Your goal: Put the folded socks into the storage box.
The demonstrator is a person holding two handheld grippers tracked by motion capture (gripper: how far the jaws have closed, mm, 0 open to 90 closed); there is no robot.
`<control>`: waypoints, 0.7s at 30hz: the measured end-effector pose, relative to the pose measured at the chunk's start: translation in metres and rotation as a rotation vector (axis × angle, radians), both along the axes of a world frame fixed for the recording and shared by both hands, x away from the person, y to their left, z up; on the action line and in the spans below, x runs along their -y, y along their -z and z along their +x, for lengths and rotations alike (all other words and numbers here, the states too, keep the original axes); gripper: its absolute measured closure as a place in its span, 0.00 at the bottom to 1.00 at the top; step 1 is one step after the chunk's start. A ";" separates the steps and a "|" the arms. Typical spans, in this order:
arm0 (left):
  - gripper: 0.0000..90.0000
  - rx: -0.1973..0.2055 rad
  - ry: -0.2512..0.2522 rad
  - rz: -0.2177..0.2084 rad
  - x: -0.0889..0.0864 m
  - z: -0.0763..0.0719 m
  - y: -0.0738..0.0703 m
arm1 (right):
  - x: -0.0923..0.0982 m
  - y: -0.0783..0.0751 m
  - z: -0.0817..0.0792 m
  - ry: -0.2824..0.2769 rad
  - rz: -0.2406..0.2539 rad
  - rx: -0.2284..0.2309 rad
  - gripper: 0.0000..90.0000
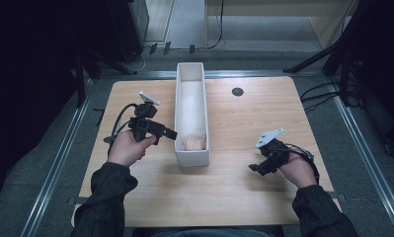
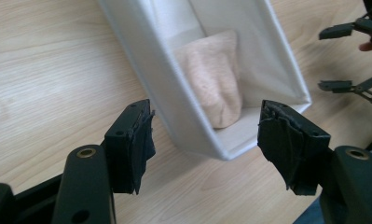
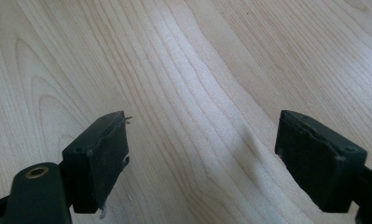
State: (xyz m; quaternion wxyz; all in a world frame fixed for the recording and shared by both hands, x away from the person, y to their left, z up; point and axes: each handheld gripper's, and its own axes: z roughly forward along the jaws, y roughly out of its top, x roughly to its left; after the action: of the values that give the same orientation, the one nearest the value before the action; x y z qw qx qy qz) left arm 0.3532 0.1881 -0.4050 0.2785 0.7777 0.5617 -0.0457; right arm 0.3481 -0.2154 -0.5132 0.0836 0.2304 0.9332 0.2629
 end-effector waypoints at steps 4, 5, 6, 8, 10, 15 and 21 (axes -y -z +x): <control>0.39 -0.001 -0.022 0.005 -0.011 -0.003 0.007 | 0.001 0.000 0.000 0.000 0.001 -0.003 0.19; 0.39 -0.003 -0.027 0.004 -0.015 -0.005 0.011 | 0.001 0.000 0.000 0.001 0.001 0.000 0.19; 0.39 -0.003 -0.027 0.004 -0.015 -0.005 0.011 | 0.001 0.000 0.000 0.001 0.002 -0.001 0.19; 0.38 0.003 -0.029 0.001 -0.020 -0.006 0.017 | 0.000 0.000 0.000 0.003 0.001 -0.001 0.19; 0.38 0.012 -0.025 0.000 -0.023 -0.007 0.020 | 0.000 0.000 0.000 0.003 0.001 -0.001 0.19; 0.37 0.013 -0.020 0.000 -0.028 -0.010 0.027 | 0.001 0.001 0.000 -0.001 -0.002 -0.003 0.19; 0.37 0.017 -0.002 -0.001 -0.031 -0.012 0.040 | 0.001 0.001 0.000 -0.006 -0.005 0.000 0.19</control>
State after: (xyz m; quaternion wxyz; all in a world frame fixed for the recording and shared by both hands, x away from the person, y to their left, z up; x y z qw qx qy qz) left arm 0.3415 0.2194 -0.4450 0.2840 0.7773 0.5601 -0.0390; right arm 0.3484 -0.2166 -0.5140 0.0831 0.2276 0.9344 0.2610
